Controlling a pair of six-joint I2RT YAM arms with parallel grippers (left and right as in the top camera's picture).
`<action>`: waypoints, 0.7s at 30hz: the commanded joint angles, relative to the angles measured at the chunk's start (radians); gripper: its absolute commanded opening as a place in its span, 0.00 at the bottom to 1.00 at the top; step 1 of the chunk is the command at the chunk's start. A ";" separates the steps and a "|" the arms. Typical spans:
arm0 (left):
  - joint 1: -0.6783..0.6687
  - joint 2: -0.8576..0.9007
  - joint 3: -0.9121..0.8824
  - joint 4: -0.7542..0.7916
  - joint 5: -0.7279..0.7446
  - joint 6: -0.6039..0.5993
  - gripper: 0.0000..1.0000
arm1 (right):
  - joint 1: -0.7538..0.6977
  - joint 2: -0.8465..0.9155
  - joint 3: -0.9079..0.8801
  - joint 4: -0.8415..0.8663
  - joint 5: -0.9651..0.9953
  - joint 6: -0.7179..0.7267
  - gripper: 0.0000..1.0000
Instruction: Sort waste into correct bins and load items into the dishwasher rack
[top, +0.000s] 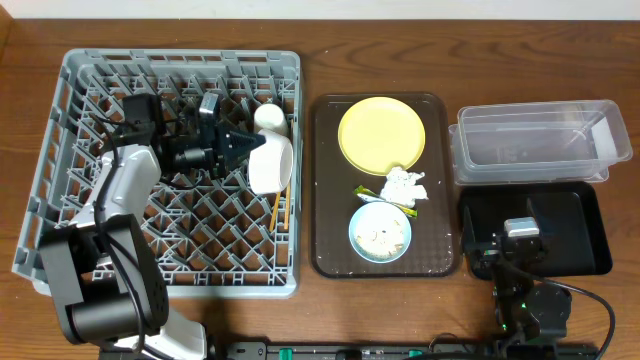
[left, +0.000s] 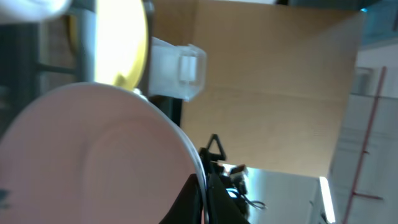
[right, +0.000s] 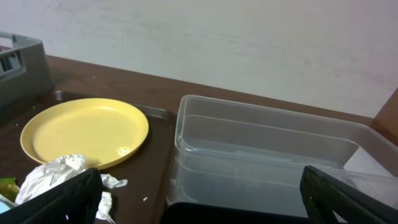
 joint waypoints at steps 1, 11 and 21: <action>0.003 -0.010 0.014 0.013 -0.198 -0.035 0.14 | -0.008 -0.005 -0.001 -0.004 -0.002 -0.011 0.99; 0.056 -0.024 0.014 0.186 -0.256 -0.220 0.70 | -0.008 -0.005 -0.001 -0.004 -0.002 -0.011 0.99; 0.041 -0.299 0.017 0.196 -0.586 -0.235 0.79 | -0.008 -0.005 -0.001 -0.004 -0.002 -0.011 0.99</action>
